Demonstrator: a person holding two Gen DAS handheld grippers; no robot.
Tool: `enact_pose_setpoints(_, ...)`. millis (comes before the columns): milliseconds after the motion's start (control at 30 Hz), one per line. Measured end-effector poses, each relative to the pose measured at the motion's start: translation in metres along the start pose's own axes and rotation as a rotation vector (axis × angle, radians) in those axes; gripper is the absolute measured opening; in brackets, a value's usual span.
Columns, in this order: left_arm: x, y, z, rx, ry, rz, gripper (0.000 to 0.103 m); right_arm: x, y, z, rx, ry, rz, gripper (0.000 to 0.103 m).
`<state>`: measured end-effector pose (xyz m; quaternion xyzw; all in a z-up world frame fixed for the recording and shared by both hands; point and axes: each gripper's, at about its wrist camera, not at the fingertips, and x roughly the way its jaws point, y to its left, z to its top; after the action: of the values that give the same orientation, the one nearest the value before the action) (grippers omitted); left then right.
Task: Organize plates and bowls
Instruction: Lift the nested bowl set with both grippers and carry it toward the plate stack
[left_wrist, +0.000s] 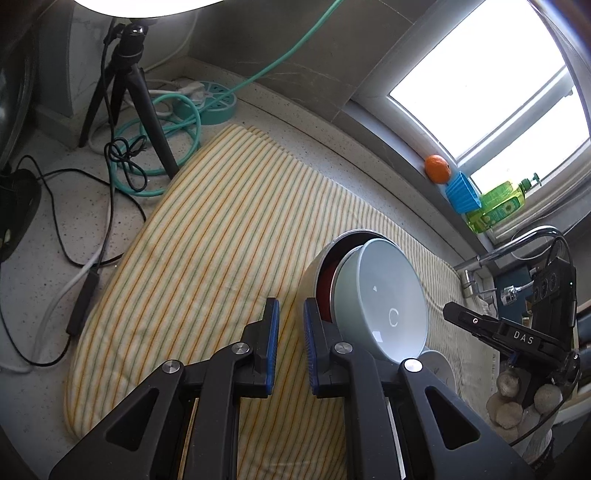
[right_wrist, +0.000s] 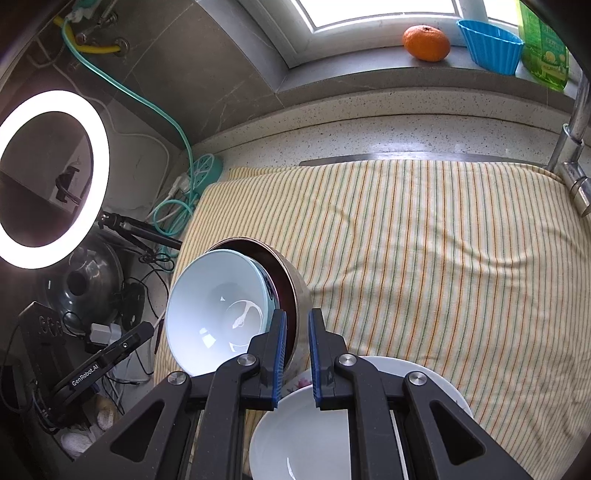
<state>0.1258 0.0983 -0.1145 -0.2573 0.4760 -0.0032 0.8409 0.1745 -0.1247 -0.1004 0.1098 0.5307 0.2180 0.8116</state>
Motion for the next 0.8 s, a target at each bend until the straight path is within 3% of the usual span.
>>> enact_pose_setpoints(800,0.036,-0.008,0.010,0.043,0.057,-0.025,0.011,0.035,0.001,0.001,0.038,0.052,-0.011,0.011)
